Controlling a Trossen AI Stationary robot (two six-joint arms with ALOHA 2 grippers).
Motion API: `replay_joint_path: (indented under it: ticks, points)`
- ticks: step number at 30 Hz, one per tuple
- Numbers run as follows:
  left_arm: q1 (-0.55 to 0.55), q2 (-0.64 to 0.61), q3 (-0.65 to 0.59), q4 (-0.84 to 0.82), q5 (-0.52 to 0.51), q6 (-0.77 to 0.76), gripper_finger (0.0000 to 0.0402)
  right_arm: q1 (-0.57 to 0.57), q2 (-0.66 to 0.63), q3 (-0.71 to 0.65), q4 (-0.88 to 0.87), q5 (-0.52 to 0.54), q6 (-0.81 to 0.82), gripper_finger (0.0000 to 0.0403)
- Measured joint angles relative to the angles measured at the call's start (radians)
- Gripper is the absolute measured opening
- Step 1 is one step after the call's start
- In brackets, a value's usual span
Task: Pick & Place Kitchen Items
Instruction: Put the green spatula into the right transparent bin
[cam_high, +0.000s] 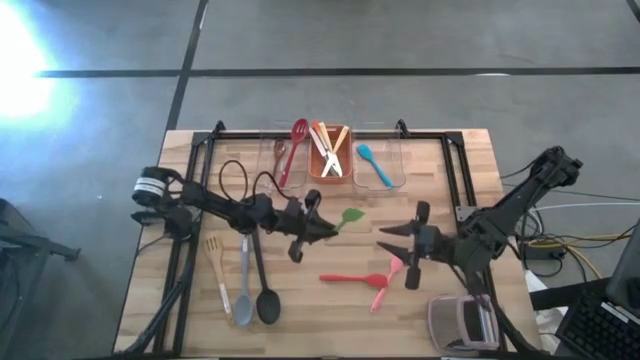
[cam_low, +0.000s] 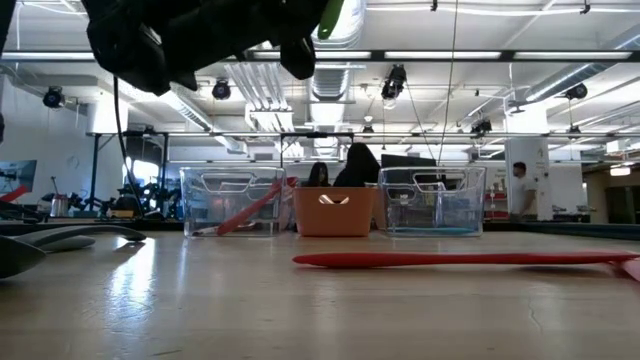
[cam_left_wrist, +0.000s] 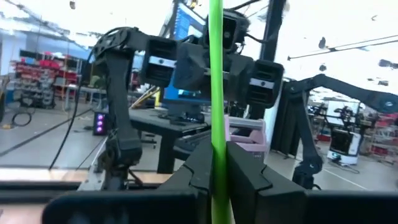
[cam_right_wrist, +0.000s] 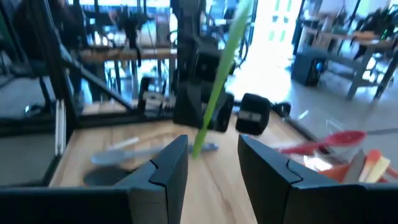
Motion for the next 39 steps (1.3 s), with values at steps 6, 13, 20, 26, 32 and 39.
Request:
replay_joint_path:
  ticks: [6, 13, 20, 26, 32, 39]
  points:
    - [0.000, 0.000, 0.038, -0.023, 0.027, 0.014, 0.0028, -0.050, 0.000, -0.055, 0.179, -0.003, -0.071, 0.0137]
    - [0.004, 0.000, 0.061, -0.027, 0.037, 0.024, 0.0028, -0.117, 0.002, -0.063, 0.245, -0.110, -0.069, 0.0128]
    - [0.007, 0.000, 0.072, -0.028, 0.037, 0.031, 0.0028, -0.198, 0.033, -0.063, 0.346, -0.239, -0.094, 0.0128]
    - [0.012, 0.000, 0.074, -0.027, 0.043, 0.033, 0.0028, -0.256, 0.106, -0.063, 0.461, -0.355, -0.111, 0.0135]
    - [0.013, 0.000, 0.074, -0.029, 0.045, 0.032, 0.0028, -0.294, 0.173, -0.047, 0.533, -0.423, -0.110, 0.0128]
    - [0.013, 0.000, 0.075, -0.029, 0.062, 0.030, 0.0028, -0.326, 0.263, 0.030, 0.522, -0.426, -0.134, 0.0108]
